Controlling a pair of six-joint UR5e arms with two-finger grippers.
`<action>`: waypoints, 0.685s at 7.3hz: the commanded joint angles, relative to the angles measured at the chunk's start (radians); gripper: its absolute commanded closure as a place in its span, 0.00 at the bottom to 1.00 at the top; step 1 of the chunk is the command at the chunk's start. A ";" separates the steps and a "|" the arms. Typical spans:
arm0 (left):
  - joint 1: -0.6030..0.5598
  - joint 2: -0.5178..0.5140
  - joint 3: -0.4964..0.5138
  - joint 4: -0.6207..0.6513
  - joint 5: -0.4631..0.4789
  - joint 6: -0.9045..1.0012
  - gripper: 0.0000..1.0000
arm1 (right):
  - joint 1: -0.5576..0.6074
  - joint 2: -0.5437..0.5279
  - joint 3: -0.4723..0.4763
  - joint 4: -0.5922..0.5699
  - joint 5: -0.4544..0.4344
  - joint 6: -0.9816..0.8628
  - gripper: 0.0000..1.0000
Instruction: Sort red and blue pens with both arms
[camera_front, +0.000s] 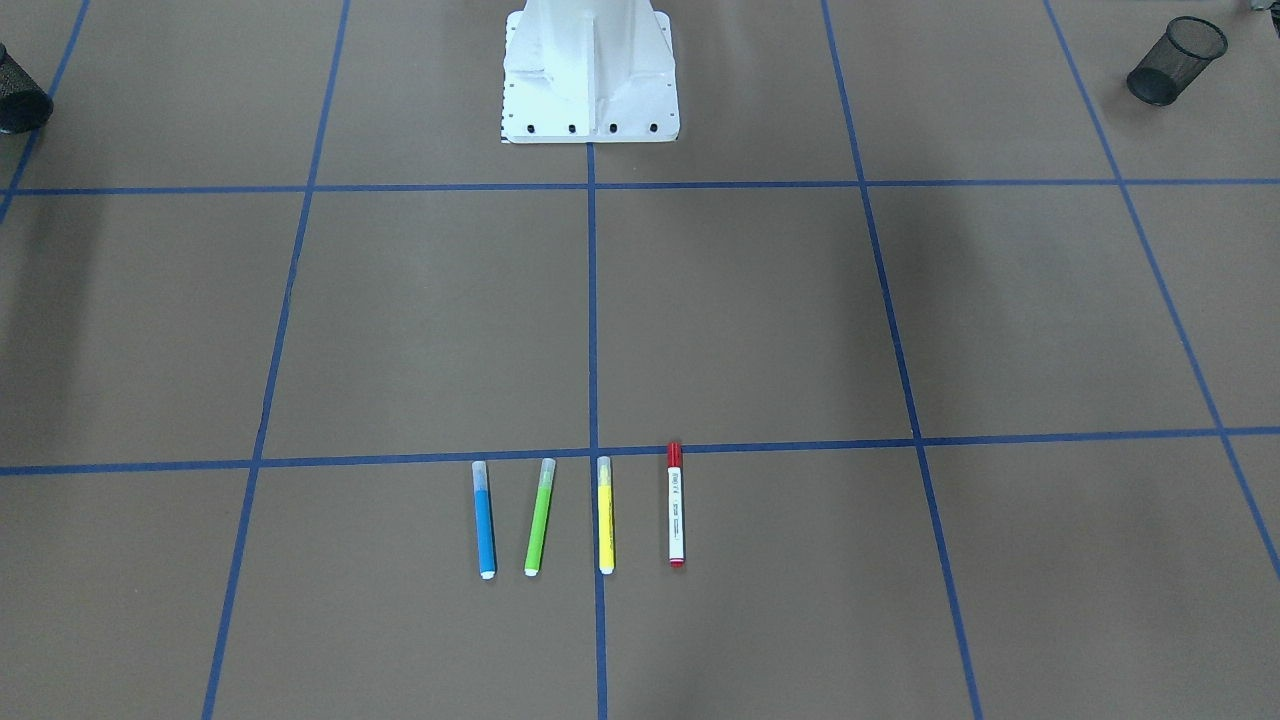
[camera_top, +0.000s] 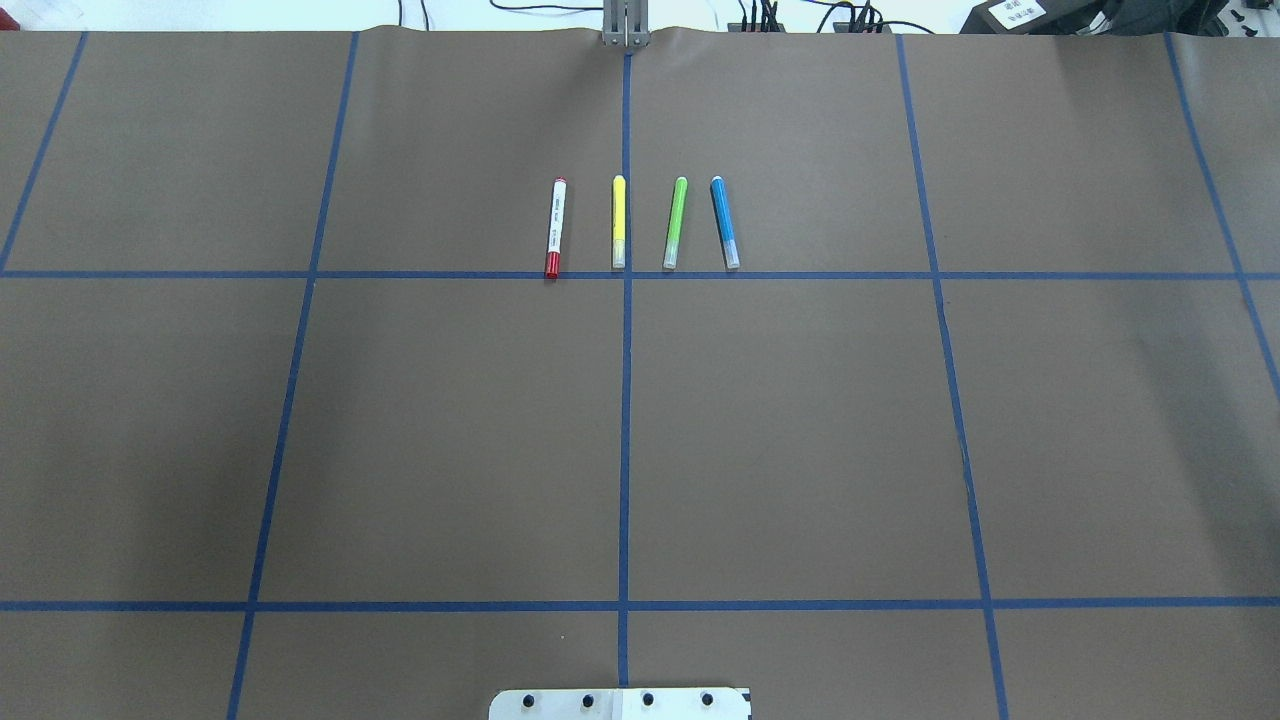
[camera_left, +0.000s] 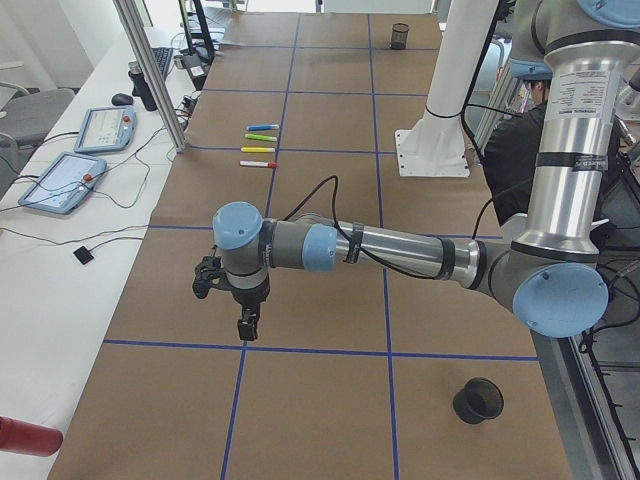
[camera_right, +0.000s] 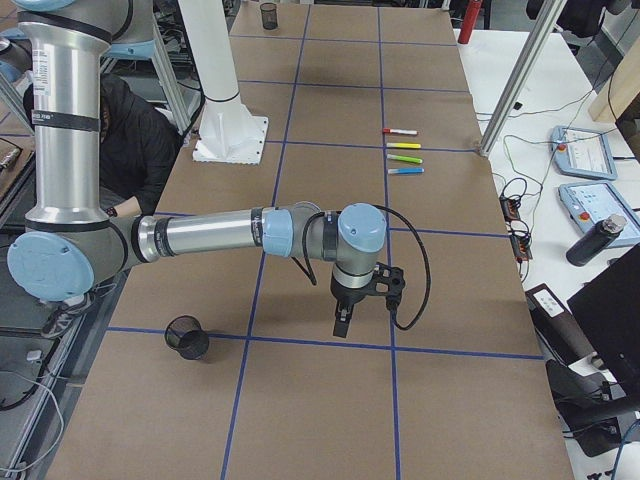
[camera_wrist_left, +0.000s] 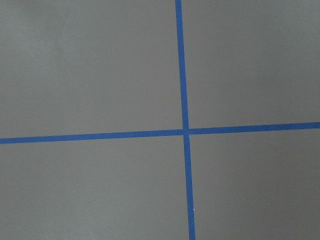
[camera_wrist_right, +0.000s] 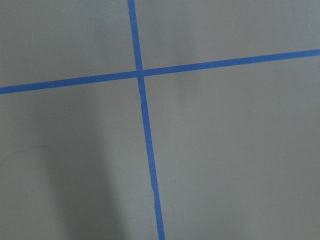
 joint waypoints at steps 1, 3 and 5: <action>0.002 -0.006 -0.010 0.001 0.000 0.000 0.00 | 0.002 0.004 0.001 -0.007 0.001 -0.002 0.01; 0.000 0.003 -0.018 0.003 0.000 0.000 0.00 | 0.002 0.002 0.001 0.000 0.006 -0.002 0.01; 0.002 0.006 -0.033 0.003 0.000 -0.003 0.00 | 0.000 0.002 0.001 0.005 0.007 0.000 0.01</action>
